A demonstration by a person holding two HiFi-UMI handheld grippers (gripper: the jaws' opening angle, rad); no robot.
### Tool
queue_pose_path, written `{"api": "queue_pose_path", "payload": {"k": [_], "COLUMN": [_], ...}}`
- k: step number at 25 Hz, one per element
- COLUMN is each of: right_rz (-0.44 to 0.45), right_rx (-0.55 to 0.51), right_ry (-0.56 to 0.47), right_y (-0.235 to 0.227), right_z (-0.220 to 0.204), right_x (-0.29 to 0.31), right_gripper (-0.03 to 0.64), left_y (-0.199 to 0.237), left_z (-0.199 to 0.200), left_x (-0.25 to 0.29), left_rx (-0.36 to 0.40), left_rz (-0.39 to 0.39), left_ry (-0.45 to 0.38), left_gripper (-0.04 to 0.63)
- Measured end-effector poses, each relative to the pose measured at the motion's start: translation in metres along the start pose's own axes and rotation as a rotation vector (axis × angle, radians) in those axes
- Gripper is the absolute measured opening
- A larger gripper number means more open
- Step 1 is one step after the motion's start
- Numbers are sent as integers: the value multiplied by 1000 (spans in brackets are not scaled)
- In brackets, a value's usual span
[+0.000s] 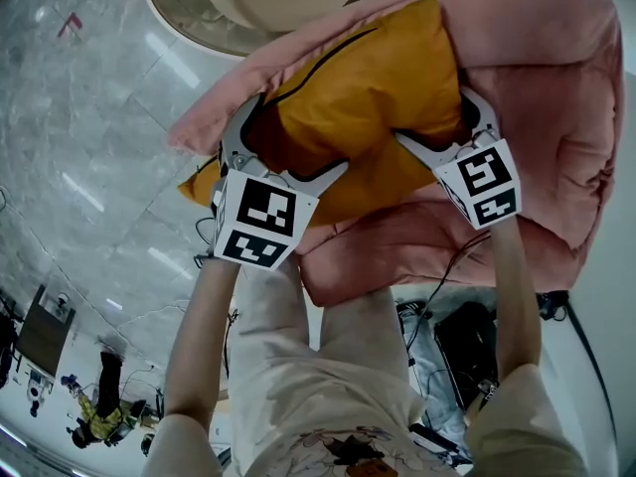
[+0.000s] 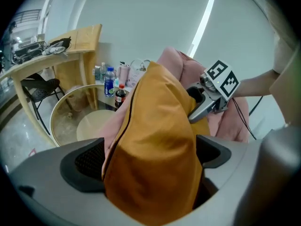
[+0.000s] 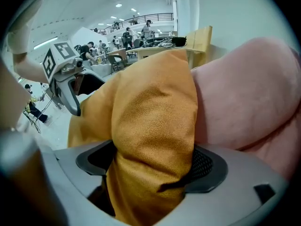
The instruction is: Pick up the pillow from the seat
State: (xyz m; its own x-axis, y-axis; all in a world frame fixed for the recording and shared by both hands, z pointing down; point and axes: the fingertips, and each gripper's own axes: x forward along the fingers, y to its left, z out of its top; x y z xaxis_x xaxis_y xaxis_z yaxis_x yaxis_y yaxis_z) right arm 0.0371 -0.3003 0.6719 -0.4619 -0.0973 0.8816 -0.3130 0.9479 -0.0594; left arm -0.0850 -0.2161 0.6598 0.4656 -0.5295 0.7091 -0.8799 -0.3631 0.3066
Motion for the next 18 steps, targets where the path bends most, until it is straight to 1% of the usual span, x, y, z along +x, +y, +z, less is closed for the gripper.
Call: {"api": "queue_pose_path", "payload": {"k": [2,5,9,14,18], "right_rz": [-2,-1,-2,-19,-34], "right_rx": [0,3,1,-4,-16], "right_ry": [1,4,4,1,9], "right_y": [-1,0,0,-1,-1], "right_z": [-2,-1,1,0,-3], "right_x": [-1,-1,-1,2,9], "right_gripper": [495,495,495,495,497], "left_y": [0,-2,-7,-12,-13], "left_z": [-13,-21,-27,-35,-39], "left_x": [9,17,23,41,55], "left_rx": [-6,0,16,56,61], "left_rz": [-25,-74,-109,-122,-99], "left_ry": [45,70,98,134,124], "left_gripper": [595,595,595,595,595]}}
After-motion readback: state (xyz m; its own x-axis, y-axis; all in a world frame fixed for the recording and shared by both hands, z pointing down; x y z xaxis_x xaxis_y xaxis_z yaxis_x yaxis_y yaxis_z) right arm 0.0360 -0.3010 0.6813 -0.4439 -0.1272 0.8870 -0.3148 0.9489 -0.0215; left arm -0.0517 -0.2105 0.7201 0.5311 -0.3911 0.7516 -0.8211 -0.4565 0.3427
